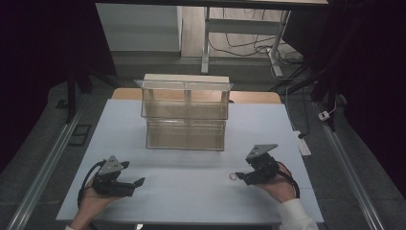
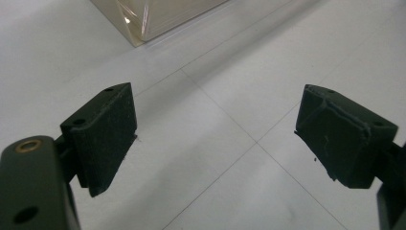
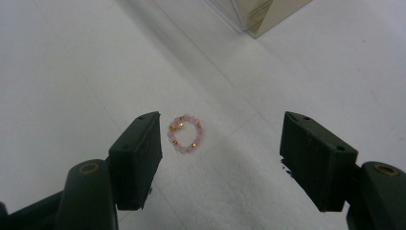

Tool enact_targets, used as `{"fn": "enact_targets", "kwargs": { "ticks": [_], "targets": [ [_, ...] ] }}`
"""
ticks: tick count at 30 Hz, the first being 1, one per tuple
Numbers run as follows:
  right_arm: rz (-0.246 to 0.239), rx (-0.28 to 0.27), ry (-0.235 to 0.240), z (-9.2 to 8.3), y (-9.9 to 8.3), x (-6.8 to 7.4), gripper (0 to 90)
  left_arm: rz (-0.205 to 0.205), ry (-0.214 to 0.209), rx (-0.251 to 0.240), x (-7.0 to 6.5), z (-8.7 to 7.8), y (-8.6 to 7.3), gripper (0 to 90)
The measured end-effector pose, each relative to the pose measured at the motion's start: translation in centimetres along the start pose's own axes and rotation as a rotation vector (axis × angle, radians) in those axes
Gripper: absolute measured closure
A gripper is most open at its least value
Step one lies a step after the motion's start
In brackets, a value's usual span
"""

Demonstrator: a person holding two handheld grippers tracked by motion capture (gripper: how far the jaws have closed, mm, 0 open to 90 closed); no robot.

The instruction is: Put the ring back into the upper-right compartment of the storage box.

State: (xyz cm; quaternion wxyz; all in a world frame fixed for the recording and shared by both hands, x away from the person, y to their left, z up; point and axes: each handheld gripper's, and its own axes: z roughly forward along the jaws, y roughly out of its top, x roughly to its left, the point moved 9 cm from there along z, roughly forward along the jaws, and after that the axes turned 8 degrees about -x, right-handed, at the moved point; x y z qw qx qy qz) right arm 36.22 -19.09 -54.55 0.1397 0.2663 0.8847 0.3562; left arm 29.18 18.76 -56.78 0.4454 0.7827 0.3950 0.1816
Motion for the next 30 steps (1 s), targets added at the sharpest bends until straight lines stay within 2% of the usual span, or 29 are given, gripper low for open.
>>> {"fn": "enact_targets", "kwargs": {
  "ticks": [8, 19, 30],
  "targets": [
    [-0.006, 0.025, -0.002, 1.1, 0.0, 0.3, 32.9, 0.005, -0.002, 0.007, -0.1, 0.2, -0.1, 14.0],
    [0.006, 0.065, 0.0, 2.8, -0.4, 0.3, 41.0, 0.009, -0.004, 0.012, -0.1, 0.2, -0.1, 14.1],
    [0.029, 0.095, -0.002, 3.4, -0.9, 0.2, 49.4, 0.012, -0.005, 0.013, -0.2, 0.2, -0.2, 14.2]
  ]
}}
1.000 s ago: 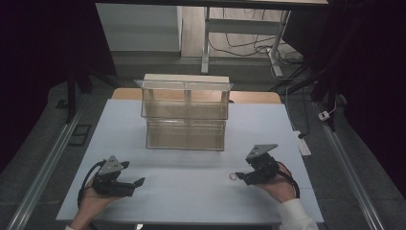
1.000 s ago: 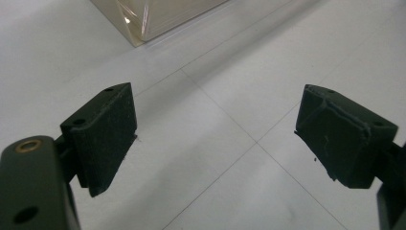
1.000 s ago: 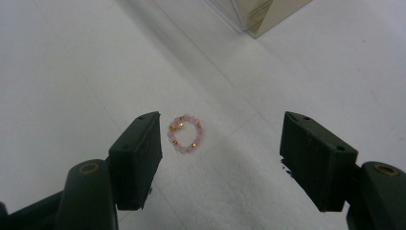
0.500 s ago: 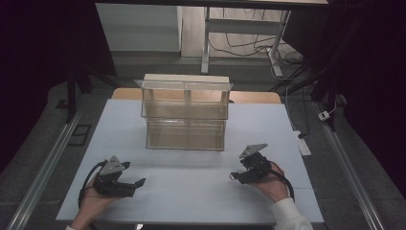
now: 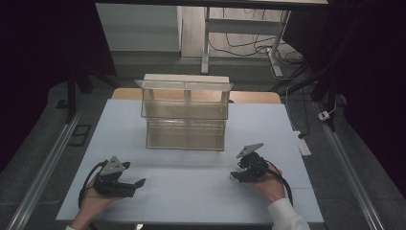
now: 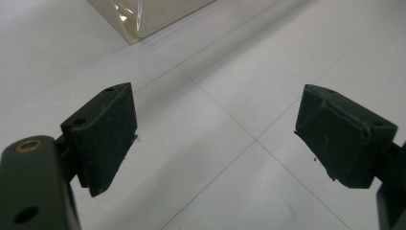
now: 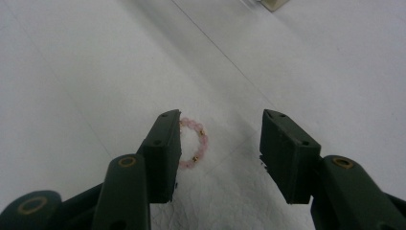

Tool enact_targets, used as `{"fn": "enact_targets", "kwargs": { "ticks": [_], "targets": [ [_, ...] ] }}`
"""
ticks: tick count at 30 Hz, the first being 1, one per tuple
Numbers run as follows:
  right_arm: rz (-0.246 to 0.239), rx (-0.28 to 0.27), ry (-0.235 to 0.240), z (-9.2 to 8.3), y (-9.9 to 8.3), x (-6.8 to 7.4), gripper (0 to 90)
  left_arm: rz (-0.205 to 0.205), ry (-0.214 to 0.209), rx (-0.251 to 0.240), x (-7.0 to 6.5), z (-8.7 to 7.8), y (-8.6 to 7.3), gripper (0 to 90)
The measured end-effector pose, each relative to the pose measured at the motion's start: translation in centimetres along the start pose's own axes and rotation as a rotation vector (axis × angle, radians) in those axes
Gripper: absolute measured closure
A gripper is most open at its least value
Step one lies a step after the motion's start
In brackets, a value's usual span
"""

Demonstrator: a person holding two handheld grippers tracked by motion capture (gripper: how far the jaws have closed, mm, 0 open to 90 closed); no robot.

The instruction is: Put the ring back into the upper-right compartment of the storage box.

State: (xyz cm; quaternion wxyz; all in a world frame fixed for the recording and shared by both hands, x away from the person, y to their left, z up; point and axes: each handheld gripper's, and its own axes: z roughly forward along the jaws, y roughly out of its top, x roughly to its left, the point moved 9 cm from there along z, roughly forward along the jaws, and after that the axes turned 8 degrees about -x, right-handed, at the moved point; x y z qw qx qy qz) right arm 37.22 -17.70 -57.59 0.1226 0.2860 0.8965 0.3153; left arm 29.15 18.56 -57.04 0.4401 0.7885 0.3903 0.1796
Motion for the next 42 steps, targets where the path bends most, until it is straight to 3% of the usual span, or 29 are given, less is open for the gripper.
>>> {"fn": "enact_targets", "kwargs": {
  "ticks": [16, 26, 42],
  "targets": [
    [0.012, 0.032, -0.007, 0.61, -0.43, 0.1, 61.9, 0.005, 0.003, 0.003, 0.0, 0.02, -0.05, 14.3],
    [0.007, 0.041, -0.02, 0.62, -0.42, 0.53, 85.2, 0.006, 0.004, 0.004, 0.01, 0.0, -0.06, 14.3],
    [-0.002, 0.016, -0.023, 0.2, -0.15, 0.51, 86.8, 0.004, 0.004, 0.002, 0.11, -0.11, -0.07, 14.4]
  ]
}}
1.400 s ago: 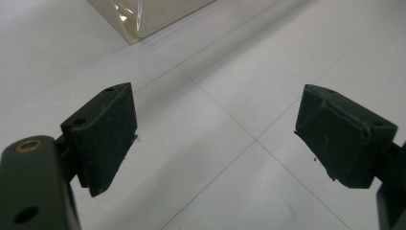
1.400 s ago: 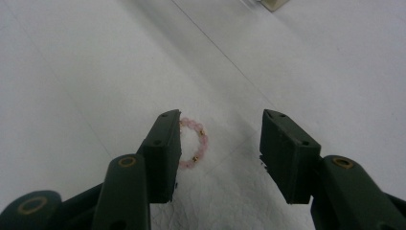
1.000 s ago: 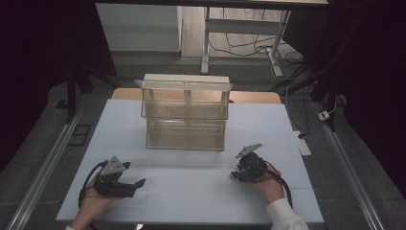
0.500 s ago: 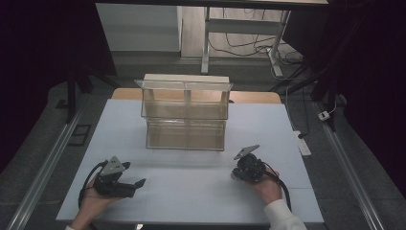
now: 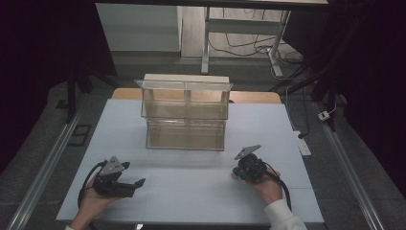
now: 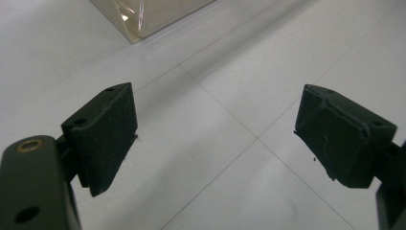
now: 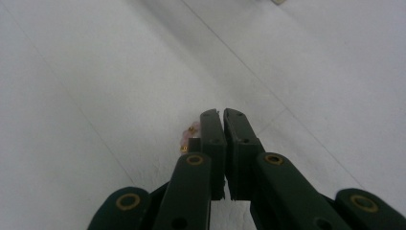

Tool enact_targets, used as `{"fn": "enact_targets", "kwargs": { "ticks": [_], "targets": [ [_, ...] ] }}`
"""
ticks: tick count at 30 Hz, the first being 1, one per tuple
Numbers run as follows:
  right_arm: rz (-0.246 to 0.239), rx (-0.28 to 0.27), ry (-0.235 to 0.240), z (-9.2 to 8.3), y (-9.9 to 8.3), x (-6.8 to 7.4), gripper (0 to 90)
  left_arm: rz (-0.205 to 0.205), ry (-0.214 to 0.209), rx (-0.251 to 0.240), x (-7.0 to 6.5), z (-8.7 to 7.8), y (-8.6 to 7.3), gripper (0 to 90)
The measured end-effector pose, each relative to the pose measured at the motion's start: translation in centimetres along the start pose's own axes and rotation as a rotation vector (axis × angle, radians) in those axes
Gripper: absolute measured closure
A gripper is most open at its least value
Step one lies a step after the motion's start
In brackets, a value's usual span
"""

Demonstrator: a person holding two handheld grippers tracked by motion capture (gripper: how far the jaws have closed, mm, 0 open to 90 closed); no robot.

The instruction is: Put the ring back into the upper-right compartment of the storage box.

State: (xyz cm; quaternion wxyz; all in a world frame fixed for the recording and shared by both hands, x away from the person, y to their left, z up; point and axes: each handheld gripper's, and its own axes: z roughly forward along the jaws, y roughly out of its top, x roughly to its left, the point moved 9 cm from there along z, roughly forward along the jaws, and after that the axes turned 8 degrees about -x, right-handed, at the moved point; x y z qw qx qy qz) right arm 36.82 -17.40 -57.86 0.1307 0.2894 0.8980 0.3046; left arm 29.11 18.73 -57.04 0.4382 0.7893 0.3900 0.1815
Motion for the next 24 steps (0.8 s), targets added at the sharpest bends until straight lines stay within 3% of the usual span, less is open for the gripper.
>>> {"fn": "enact_targets", "kwargs": {
  "ticks": [24],
  "targets": [
    [0.0, -0.077, -0.006, -1.8, 1.2, -0.1, 87.0, -0.002, 0.003, 0.0, 0.1, -0.1, 0.0, 14.4]
  ]
}}
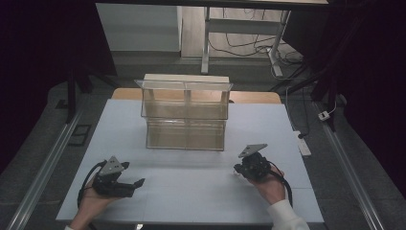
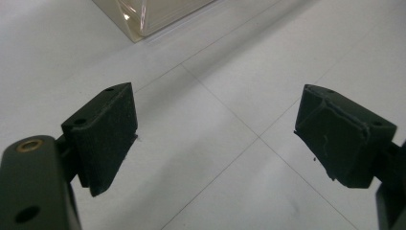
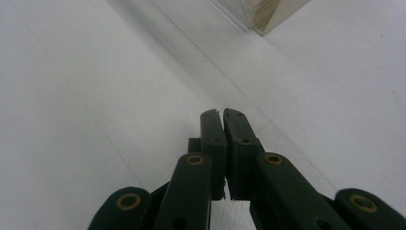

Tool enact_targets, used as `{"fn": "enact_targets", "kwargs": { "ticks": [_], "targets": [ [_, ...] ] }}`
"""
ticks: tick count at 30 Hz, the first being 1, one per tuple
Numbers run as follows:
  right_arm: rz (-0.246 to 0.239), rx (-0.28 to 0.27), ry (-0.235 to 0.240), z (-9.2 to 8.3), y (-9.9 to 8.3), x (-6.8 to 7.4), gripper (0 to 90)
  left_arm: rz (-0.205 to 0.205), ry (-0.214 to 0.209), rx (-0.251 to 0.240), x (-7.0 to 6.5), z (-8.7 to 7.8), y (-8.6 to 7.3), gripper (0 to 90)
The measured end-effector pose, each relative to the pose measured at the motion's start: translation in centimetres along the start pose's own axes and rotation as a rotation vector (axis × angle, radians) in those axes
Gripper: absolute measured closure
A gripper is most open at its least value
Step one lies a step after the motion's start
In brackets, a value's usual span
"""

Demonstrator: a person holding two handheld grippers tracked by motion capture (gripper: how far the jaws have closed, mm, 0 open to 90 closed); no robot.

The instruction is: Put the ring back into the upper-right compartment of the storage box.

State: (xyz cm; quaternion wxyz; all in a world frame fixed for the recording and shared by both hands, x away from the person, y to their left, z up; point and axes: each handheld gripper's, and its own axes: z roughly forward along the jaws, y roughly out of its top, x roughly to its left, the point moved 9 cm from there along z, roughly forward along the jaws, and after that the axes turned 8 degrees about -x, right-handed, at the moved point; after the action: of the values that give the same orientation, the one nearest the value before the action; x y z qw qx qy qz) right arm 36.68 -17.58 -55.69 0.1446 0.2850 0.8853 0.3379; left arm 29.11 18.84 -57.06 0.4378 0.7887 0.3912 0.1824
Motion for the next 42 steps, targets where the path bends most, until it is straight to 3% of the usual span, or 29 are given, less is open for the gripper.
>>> {"fn": "enact_targets", "kwargs": {
  "ticks": [23, 30, 42],
  "targets": [
    [0.02, -0.09, -0.003, -2.0, 1.4, -0.3, 87.0, 0.003, 0.0, 0.003, 0.0, 0.0, -0.1, 14.4],
    [0.033, -0.154, -0.016, -3.4, 2.3, -0.6, 87.0, 0.002, 0.0, 0.002, 0.0, 0.0, -0.1, 14.5],
    [0.015, -0.264, -0.045, -5.8, 4.1, -0.6, 87.0, 0.005, 0.002, 0.004, 0.0, 0.0, -0.1, 14.5]
  ]
}}
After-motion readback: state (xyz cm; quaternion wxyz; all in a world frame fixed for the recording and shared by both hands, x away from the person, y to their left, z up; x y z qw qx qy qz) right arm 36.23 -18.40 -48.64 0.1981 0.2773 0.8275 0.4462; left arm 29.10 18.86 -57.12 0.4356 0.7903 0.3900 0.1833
